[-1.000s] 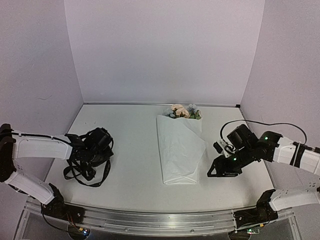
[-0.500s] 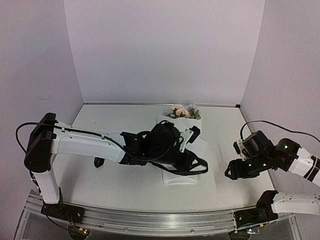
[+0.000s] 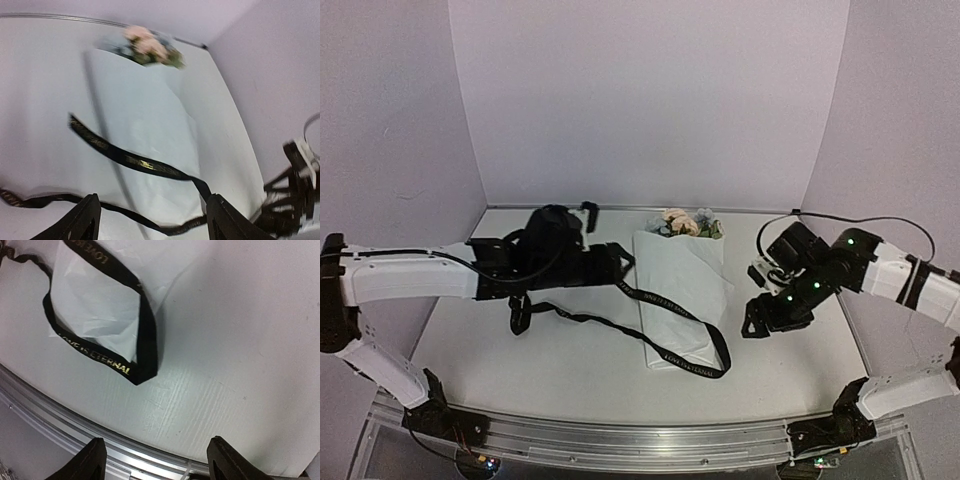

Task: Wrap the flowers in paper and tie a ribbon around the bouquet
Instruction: Place the ribbon at the center of the board, then pick up the right side of the ribbon from the center of the board, then pick up the left side of the ribbon at the center of the board.

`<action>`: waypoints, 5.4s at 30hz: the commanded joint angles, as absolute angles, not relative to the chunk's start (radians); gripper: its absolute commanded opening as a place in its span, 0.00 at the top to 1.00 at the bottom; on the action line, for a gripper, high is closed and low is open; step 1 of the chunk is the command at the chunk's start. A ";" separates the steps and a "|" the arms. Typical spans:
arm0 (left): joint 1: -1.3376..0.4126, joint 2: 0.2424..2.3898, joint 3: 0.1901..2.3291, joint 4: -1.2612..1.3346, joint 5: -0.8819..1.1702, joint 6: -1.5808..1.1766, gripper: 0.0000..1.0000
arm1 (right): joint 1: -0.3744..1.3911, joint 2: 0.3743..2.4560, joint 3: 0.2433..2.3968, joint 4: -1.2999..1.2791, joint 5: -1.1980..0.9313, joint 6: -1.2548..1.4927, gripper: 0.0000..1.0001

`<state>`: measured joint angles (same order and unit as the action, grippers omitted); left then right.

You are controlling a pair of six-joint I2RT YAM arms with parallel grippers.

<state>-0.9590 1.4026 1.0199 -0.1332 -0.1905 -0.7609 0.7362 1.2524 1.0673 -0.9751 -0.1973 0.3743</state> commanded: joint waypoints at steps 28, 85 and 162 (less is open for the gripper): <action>-0.578 1.348 0.712 -0.205 -0.003 -1.168 0.22 | 0.828 2.103 1.774 -0.885 -0.112 0.009 0.33; -0.574 1.315 0.683 -0.226 -0.017 -1.147 0.26 | 0.807 2.177 1.794 -0.889 -0.121 0.121 0.46; -0.359 1.496 0.966 -0.429 -0.439 -0.872 1.00 | 0.698 1.325 1.383 -1.137 0.080 0.197 1.00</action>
<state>-0.3838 1.6193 0.8533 -0.3738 -0.2989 -0.9196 0.7162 1.3829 1.3647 -1.1136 0.0591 0.1792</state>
